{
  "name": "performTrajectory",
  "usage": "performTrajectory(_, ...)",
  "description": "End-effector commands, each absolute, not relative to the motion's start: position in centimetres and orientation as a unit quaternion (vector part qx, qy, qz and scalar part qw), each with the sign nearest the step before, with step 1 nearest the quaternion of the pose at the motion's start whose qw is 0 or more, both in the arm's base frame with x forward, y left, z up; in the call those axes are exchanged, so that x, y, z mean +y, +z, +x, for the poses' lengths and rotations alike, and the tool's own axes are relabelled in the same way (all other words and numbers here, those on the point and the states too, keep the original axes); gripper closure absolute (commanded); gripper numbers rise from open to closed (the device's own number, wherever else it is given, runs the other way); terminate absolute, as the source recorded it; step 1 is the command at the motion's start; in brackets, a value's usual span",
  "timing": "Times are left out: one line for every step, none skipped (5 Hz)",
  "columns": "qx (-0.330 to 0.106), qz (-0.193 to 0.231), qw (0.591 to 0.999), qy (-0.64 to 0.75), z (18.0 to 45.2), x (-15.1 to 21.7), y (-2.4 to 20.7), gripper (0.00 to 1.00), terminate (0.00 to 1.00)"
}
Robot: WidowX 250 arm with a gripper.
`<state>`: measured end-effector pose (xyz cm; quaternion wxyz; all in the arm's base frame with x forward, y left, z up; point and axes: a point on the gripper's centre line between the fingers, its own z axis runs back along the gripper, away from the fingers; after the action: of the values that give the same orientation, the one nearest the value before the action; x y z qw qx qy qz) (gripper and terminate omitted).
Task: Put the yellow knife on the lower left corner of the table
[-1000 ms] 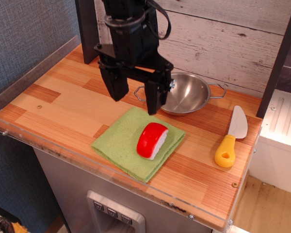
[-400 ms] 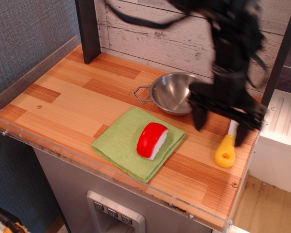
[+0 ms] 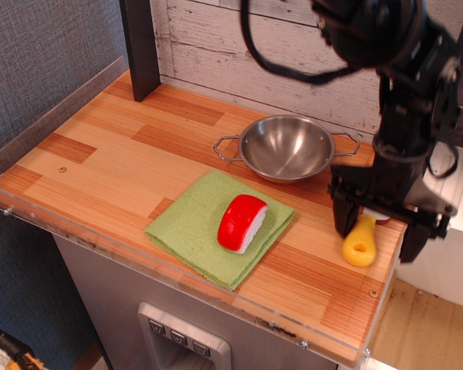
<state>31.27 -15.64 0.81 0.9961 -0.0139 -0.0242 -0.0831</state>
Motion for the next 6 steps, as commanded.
performTrajectory(-0.074,-0.049,0.989,-0.116,31.9,-15.6,3.5,0.00,0.00)
performTrajectory(-0.128,-0.086,0.976,-0.153,31.6,-16.2,5.9,0.00,0.00)
performTrajectory(-0.164,-0.095,0.967,-0.172,31.2,-16.1,7.1,0.00,0.00)
performTrajectory(-0.162,-0.080,0.971,-0.156,31.2,-15.1,7.6,0.00,0.00)
performTrajectory(-0.148,-0.047,0.980,-0.125,31.2,-13.5,7.4,0.00,0.00)
performTrajectory(-0.136,-0.042,0.985,-0.095,31.3,-12.1,6.8,0.00,0.00)
